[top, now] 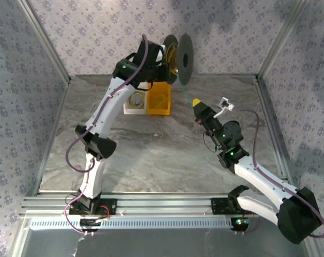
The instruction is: Wrap the cables
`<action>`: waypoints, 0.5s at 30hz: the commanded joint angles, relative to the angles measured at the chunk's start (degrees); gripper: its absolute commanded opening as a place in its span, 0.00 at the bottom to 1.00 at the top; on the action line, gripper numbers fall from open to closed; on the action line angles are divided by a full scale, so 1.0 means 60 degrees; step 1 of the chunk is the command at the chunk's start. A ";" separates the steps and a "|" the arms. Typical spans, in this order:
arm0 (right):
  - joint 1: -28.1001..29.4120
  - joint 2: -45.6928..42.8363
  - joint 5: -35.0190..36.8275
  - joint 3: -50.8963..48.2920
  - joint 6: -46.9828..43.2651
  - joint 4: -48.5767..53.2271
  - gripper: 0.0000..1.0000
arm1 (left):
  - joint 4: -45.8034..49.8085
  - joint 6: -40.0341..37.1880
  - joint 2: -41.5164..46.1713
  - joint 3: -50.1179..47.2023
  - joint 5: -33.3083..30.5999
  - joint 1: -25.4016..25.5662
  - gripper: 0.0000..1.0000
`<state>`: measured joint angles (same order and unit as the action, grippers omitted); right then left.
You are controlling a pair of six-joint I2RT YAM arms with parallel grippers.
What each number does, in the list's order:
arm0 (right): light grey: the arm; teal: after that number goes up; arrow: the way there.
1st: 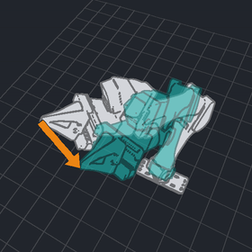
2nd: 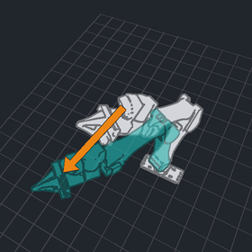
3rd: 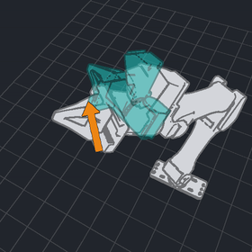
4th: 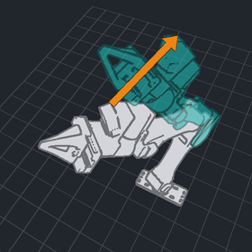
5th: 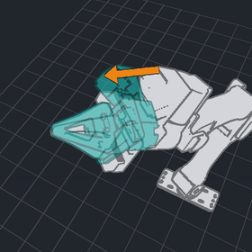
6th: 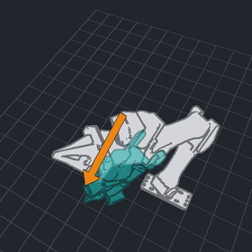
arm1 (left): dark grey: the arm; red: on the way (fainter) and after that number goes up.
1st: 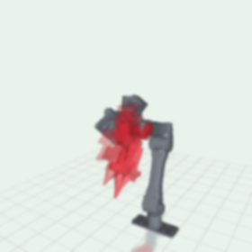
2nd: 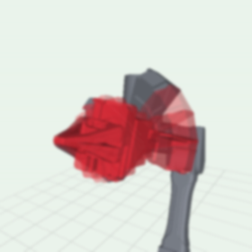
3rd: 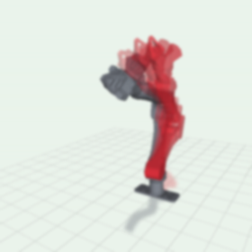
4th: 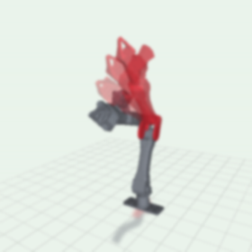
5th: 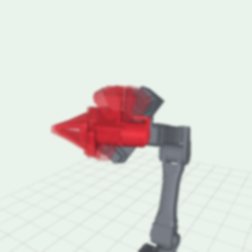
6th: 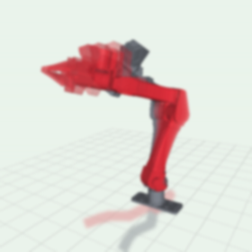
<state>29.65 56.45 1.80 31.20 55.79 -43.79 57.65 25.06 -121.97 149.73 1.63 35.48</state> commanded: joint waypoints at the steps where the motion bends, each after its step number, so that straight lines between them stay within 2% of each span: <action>1: -0.0496 -0.0003 -0.0100 -0.0397 0.0802 -0.0023 0.00 | -0.3640 0.1258 0.1206 -0.0139 -0.0190 -0.0631 0.00; 7: -0.1538 0.0763 -0.0490 -0.0123 0.1357 -0.0213 0.00 | -0.6454 0.2047 0.2776 -0.2802 0.1197 -0.0657 0.00; 15: -0.3325 0.2259 -0.1582 0.0775 0.1574 -0.0462 0.00 | -0.7234 0.1972 0.3908 -0.4063 0.3955 -0.0677 0.00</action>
<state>13.41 67.40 -5.32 34.85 63.77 -48.23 32.27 35.07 -106.85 123.81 19.11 33.93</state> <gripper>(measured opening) 0.056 0.088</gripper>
